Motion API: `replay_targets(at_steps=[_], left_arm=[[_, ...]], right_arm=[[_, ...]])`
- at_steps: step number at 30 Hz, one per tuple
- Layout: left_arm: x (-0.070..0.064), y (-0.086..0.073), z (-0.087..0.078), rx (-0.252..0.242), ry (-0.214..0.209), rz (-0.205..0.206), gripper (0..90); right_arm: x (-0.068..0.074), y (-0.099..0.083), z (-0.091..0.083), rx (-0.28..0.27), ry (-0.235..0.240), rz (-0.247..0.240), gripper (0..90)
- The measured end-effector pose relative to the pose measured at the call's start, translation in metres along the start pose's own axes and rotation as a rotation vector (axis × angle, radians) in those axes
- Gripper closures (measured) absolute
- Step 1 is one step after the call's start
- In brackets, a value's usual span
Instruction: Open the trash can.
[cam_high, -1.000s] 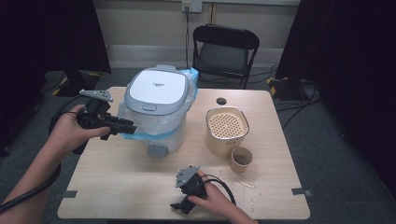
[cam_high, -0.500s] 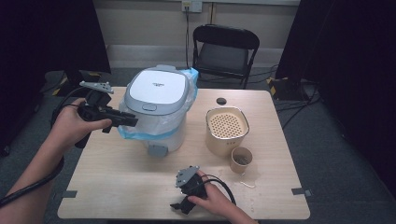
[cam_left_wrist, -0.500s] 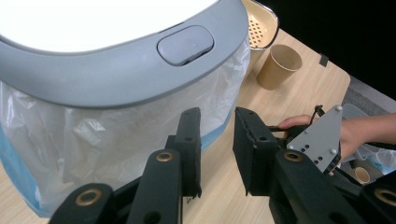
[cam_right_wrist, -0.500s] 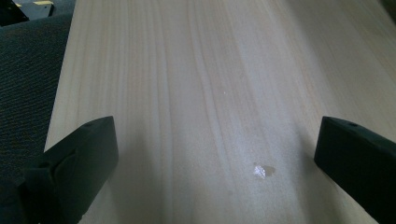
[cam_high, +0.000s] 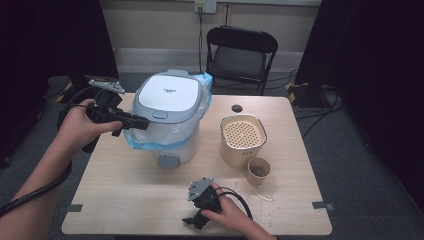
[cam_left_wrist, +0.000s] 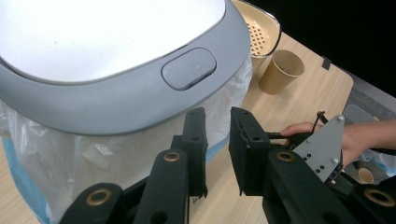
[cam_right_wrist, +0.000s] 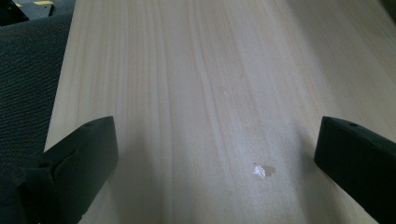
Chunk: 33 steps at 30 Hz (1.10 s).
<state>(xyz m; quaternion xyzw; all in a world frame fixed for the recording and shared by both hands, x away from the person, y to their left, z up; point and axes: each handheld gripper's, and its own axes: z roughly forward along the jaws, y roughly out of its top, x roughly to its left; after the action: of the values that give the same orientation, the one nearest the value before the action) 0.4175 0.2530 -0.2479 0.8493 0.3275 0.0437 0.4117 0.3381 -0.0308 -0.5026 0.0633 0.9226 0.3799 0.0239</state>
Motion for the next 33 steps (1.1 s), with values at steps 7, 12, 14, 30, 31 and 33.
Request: replay_targets(at_steps=[7,12,14,30,31,33], left_arm=[[0.0,0.008,0.003,-0.008,-0.001,-0.008,77.5],[-0.002,0.015,0.004,-0.006,0.009,0.004,78.7],[-0.002,0.017,0.005,-0.011,0.015,0.001,79.0],[0.005,0.026,0.018,-0.039,0.058,-0.009,84.8],[0.004,0.027,0.019,-0.037,0.063,-0.005,85.0],[0.003,0.029,0.021,-0.034,0.064,0.007,85.7]], right_arm=[[0.0,0.0,0.0,0.0,0.0,0.0,0.0],[0.0,0.0,0.0,0.0,0.0,0.0,0.0],[0.0,0.0,0.0,0.0,0.0,0.0,0.0],[0.0,0.0,0.0,0.001,0.001,0.001,0.0],[0.0,0.0,0.0,0.001,0.001,0.001,0.0],[0.0,0.0,0.0,0.001,0.001,0.0,0.0]])
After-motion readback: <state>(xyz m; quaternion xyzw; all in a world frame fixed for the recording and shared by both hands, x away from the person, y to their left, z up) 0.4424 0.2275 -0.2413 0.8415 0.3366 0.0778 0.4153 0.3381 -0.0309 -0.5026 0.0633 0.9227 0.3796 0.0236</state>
